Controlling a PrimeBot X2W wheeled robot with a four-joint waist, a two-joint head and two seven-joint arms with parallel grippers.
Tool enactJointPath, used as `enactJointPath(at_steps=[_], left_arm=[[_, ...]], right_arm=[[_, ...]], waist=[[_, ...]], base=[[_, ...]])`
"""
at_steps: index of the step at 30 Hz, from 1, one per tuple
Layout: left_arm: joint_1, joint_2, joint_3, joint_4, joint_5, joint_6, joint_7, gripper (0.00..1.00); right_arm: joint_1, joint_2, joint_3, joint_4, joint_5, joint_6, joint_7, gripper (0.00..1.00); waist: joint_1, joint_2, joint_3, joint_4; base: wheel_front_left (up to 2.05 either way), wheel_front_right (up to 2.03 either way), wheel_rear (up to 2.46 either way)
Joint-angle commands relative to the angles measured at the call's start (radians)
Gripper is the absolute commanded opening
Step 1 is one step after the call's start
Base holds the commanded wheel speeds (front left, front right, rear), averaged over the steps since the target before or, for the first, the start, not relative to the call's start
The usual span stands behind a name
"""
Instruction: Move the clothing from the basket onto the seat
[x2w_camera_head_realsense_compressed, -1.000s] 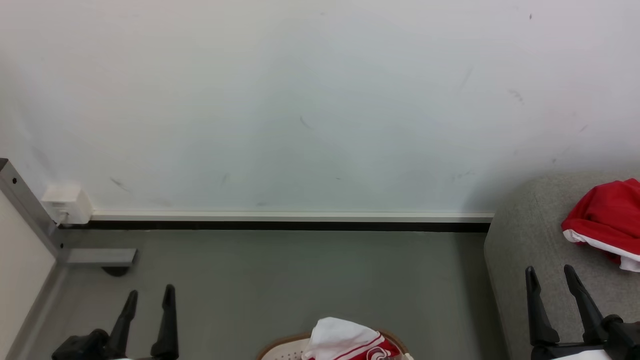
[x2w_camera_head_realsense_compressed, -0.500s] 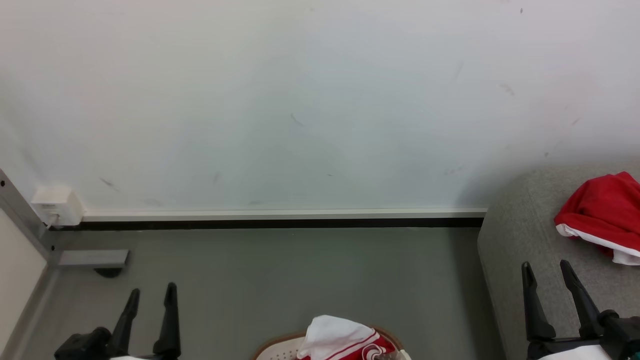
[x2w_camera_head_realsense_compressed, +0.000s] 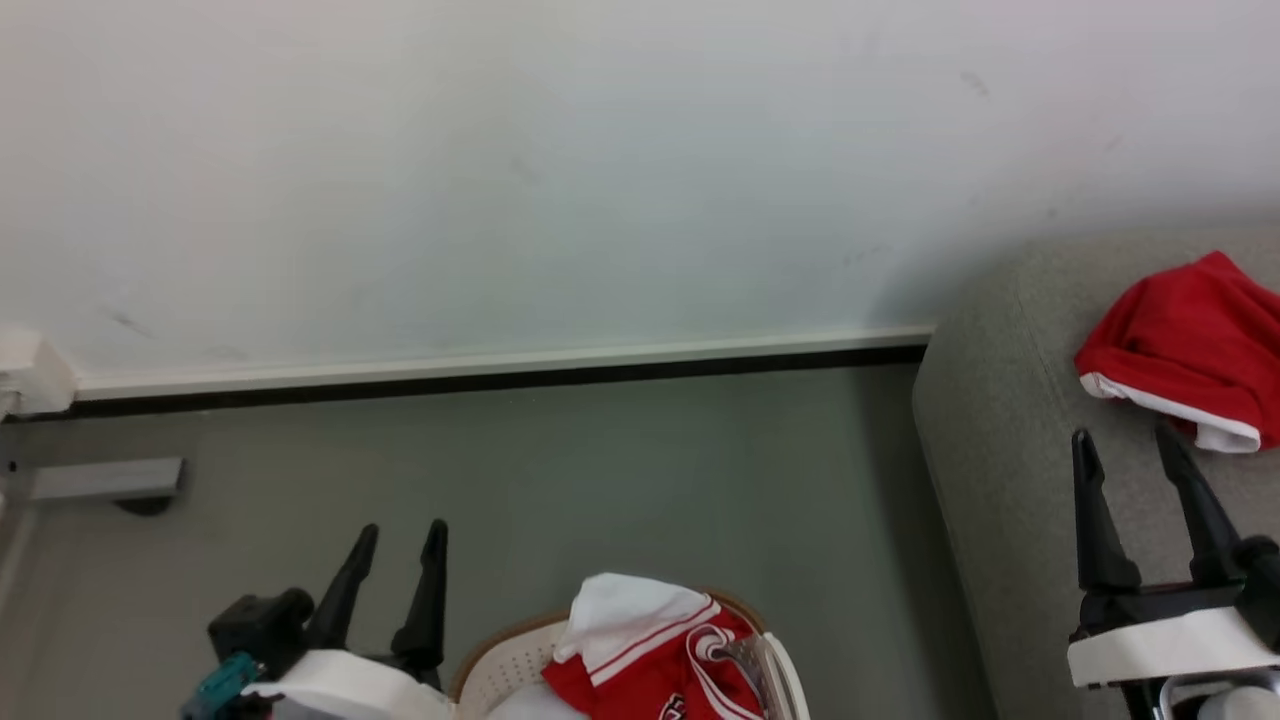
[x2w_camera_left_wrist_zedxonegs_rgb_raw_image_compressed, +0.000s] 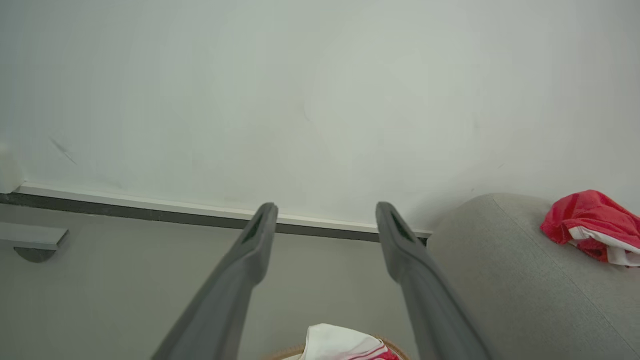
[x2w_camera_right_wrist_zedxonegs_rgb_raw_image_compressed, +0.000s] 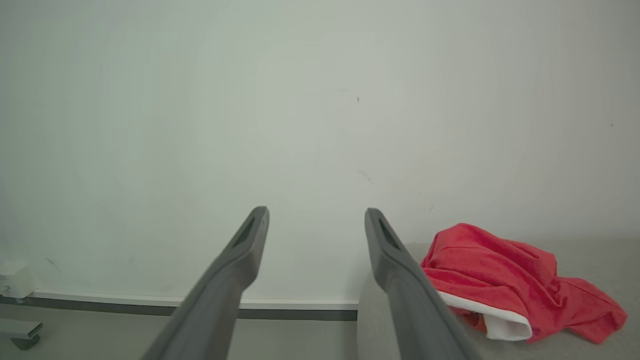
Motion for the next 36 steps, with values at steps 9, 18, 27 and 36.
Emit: enactJointPath(at_steps=[9, 18, 27, 36], left_arm=[[-0.158, 0.085, -0.216, 0.177, -0.054, 0.001, -0.001, 1.00], [-0.311, 0.140, -0.387, 0.360, -0.116, 0.001, 0.015, 1.00], [-0.446, 0.212, -0.578, 0.449, -0.222, 0.001, 0.075, 1.00], [-0.575, 0.276, -0.739, 0.508, -0.302, 0.001, 0.131, 1.00]], right_arm=[[-0.128, 0.033, -0.017, -0.050, -0.017, -0.002, -0.003, 1.00], [-0.223, 0.060, -0.030, -0.110, -0.031, -0.002, -0.003, 1.00], [-0.326, 0.067, -0.050, -0.206, 0.034, -0.002, -0.003, 1.00], [-0.425, 0.067, -0.044, -0.306, 0.103, -0.002, -0.003, 1.00]], waist=[[-0.0002, -0.0001, 0.232, -0.121], [-0.0002, -0.0001, 0.408, -0.198], [-0.0002, -0.0001, 0.578, -0.255], [-0.0002, -0.0001, 0.740, -0.293]], base=[[0.00, 0.00, 0.00], [0.00, 0.00, 0.00], [0.00, 0.00, 0.00], [0.00, 0.00, 0.00]])
